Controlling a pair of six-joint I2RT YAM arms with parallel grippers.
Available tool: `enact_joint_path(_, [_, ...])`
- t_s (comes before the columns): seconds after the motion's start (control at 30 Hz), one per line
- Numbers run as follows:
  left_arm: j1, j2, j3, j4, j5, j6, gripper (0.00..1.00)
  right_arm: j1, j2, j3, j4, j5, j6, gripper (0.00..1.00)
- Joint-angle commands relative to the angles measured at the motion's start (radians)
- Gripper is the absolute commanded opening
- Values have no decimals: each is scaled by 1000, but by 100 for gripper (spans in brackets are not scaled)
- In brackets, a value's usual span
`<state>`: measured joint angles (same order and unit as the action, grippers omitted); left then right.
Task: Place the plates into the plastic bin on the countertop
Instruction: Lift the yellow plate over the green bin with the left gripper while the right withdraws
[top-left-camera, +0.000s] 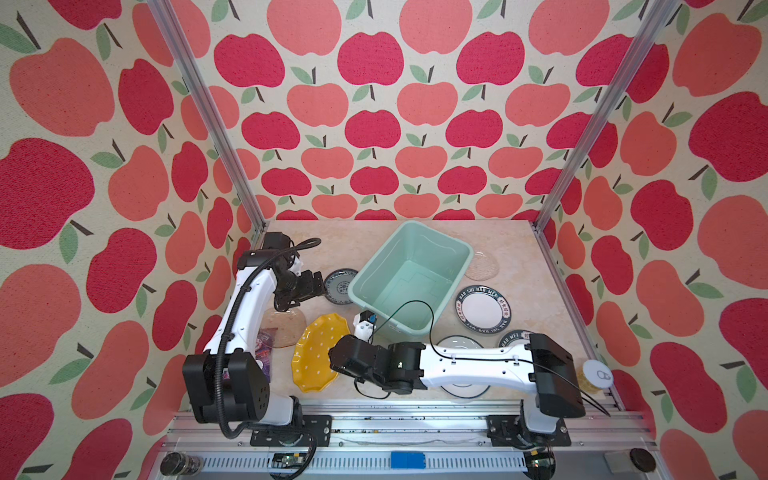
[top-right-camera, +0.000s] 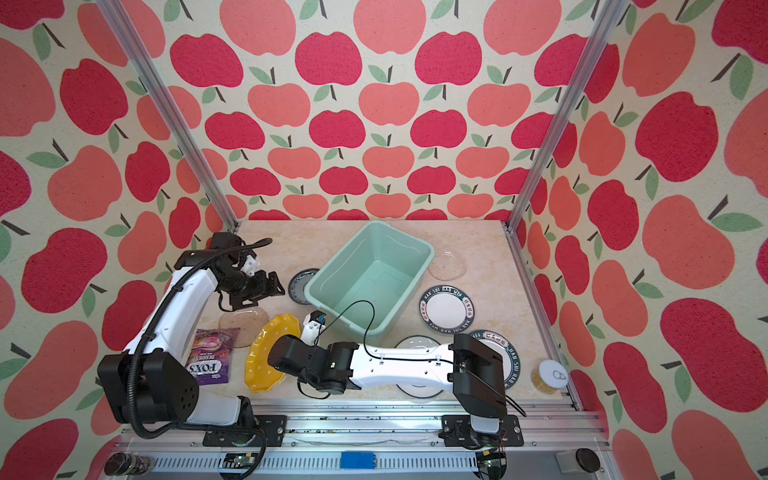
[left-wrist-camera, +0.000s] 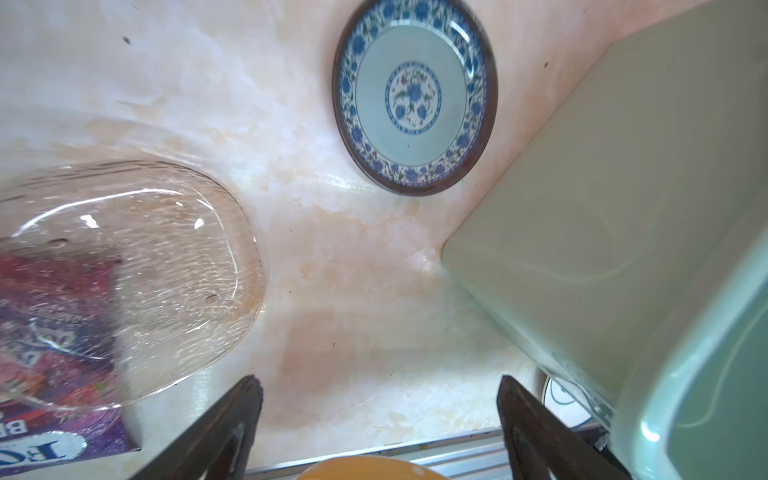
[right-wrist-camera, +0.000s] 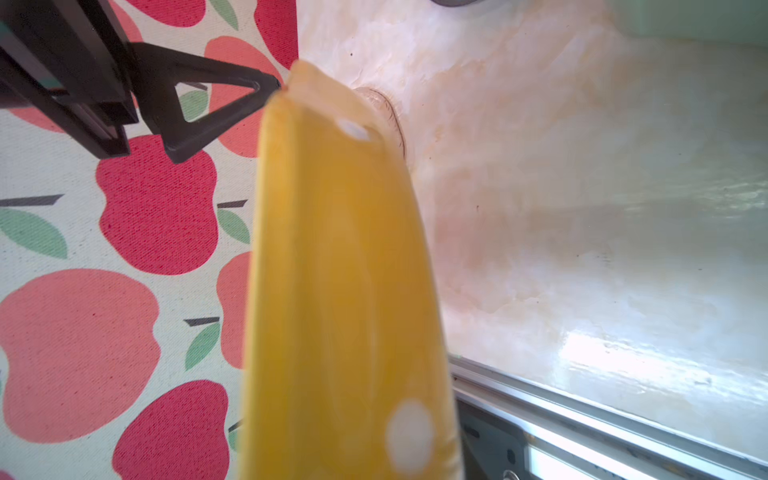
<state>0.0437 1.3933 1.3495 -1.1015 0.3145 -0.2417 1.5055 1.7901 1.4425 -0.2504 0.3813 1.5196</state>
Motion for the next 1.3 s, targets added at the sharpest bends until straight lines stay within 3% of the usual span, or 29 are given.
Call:
enact_joint_path(0.0, [27, -107, 34, 21, -107, -115, 94, -3, -78, 90, 51, 27, -95, 0])
enact_joint_path(0.17, [59, -215, 19, -32, -254, -210, 94, -14, -102, 130, 53, 49, -210, 0])
enact_joint_path(0.27, [93, -273, -8, -47, -263, -261, 95, -32, -137, 137, 63, 59, -290, 0])
enact_joint_path(0.47, [97, -417, -53, 106, -31, -267, 99, -87, -219, 120, 94, 26, -415, 0])
enact_joint_path(0.73, [96, -547, -125, 346, 198, -398, 99, -192, -350, 83, 37, -67, -521, 0])
enact_joint_path(0.83, [96, -559, -146, 464, 334, -450, 99, -267, -402, 48, 27, -152, -524, 0])
enact_joint_path(0.93, [85, -527, -108, 438, 434, -431, 100, -374, -451, 22, 25, -266, -544, 0])
enact_joint_path(1.03, [47, -511, -73, 348, 456, -378, 100, -476, -509, -21, 29, -394, -543, 0])
enact_joint_path(1.27, [-131, -516, -116, 403, 532, -389, 97, -719, -581, -111, 46, -725, -478, 0])
